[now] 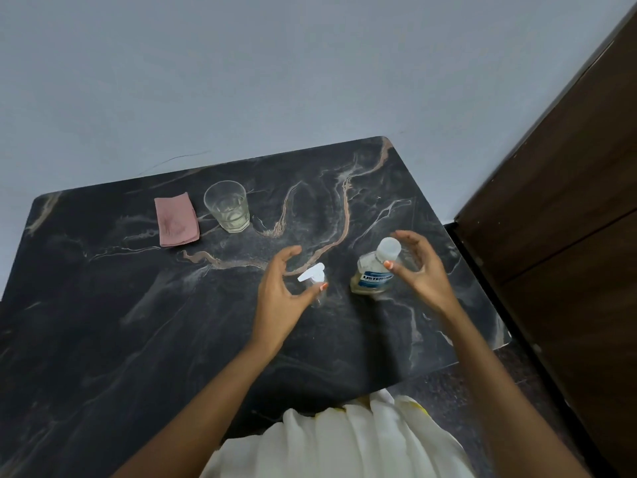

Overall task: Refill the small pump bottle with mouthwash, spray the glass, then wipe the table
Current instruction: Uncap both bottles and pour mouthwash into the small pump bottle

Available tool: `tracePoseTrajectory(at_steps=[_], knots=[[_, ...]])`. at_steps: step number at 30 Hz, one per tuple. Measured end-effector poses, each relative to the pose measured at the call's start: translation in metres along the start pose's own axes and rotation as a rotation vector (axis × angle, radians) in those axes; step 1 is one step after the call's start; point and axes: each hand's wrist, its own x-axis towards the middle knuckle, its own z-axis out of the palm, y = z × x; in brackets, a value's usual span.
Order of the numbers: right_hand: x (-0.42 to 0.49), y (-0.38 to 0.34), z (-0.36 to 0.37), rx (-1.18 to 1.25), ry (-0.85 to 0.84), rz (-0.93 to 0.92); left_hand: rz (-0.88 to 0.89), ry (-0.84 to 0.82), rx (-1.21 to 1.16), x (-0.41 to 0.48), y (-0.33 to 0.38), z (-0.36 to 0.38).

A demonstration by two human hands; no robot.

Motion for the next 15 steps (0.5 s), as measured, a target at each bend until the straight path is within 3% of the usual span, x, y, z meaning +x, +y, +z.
tracePoseTrajectory(at_steps=[9,15], knots=[[0.009,-0.036,0.002,-0.244,0.081,-0.08,0.054,-0.24,-0.075,0.022,0.043,0.052],[0.014,-0.036,0.004,-0.558,0.014,-0.126,-0.037,-0.23,0.104,0.026,0.028,0.089]])
